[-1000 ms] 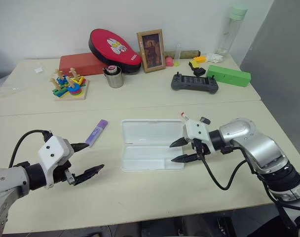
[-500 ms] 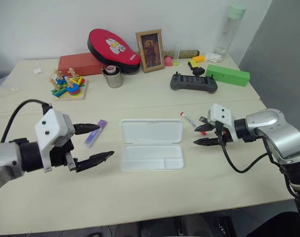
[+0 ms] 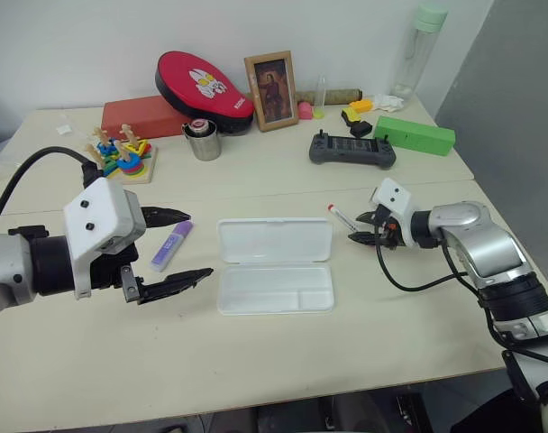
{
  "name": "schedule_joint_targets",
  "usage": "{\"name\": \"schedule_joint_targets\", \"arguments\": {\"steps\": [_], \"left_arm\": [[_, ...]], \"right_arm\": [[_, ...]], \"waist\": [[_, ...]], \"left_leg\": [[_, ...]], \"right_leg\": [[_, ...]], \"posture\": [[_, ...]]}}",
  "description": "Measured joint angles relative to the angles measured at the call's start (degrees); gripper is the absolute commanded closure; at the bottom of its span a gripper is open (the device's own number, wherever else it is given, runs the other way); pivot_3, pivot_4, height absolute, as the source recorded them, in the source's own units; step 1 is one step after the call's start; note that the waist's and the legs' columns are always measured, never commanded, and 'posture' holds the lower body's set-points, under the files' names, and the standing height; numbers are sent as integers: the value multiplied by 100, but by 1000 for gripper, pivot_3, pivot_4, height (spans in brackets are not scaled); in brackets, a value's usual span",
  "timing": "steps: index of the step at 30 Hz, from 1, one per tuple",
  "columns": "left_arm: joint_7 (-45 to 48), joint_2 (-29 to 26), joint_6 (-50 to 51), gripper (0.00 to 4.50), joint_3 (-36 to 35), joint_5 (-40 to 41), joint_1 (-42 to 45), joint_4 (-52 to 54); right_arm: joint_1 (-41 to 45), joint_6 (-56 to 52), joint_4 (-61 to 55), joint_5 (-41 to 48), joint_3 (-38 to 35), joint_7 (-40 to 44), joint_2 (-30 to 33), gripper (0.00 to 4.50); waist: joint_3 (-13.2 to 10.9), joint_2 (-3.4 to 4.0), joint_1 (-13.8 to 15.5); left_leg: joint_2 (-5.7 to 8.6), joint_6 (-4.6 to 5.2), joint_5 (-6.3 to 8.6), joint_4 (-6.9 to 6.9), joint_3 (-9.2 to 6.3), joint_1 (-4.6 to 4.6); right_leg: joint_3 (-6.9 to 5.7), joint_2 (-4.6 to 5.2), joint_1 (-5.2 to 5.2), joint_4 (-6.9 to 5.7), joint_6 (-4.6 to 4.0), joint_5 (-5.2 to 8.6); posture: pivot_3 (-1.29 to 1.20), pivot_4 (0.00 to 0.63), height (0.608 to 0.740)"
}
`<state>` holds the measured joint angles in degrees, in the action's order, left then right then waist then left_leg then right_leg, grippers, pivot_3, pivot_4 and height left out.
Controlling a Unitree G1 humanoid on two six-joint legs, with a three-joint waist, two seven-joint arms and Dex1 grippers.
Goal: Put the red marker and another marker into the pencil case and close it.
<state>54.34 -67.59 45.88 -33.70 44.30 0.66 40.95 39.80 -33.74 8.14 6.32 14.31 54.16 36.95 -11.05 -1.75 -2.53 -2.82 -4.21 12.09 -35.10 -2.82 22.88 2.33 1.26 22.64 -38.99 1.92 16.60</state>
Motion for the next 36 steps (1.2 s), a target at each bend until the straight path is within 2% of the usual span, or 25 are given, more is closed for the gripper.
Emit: {"name": "schedule_joint_targets", "arguments": {"steps": [5,14,15,23,36], "left_arm": [[10,-26,-48,0,134,-243,-17,-53],[25,-17,-131,0,192,-276,13,-81],[25,-17,-133,0,192,-278,13,-83],[26,-17,-144,0,197,-287,23,-105],[13,-8,-174,0,297,-303,68,-103]], "right_arm": [[75,70,705,-254,51,-212,-192,2101],[274,-30,1245,-280,-31,-295,-438,2101],[286,-78,1273,-272,-73,-303,-470,2461],[331,-322,1336,-172,-205,-332,-588,4220],[223,-360,1096,-180,-186,-286,-495,4240]], "waist": [[0,0,0],[0,1,-24],[0,1,-29],[0,1,-47],[-1,1,-56]], "left_leg": [[0,0,0,0,1,1],[0,0,0,-1,1,-1],[0,0,0,-1,1,-1],[0,0,0,-2,1,-2],[0,0,0,-1,1,0]], "right_leg": [[0,0,0,-1,0,0],[1,-1,0,-2,0,-1],[2,0,-1,-3,0,-1],[1,0,-1,-6,2,-2],[0,0,-1,-5,2,-2]], "posture": [[0,150,740],[0,150,740],[0,150,740],[0,150,740],[0,150,740]]}}
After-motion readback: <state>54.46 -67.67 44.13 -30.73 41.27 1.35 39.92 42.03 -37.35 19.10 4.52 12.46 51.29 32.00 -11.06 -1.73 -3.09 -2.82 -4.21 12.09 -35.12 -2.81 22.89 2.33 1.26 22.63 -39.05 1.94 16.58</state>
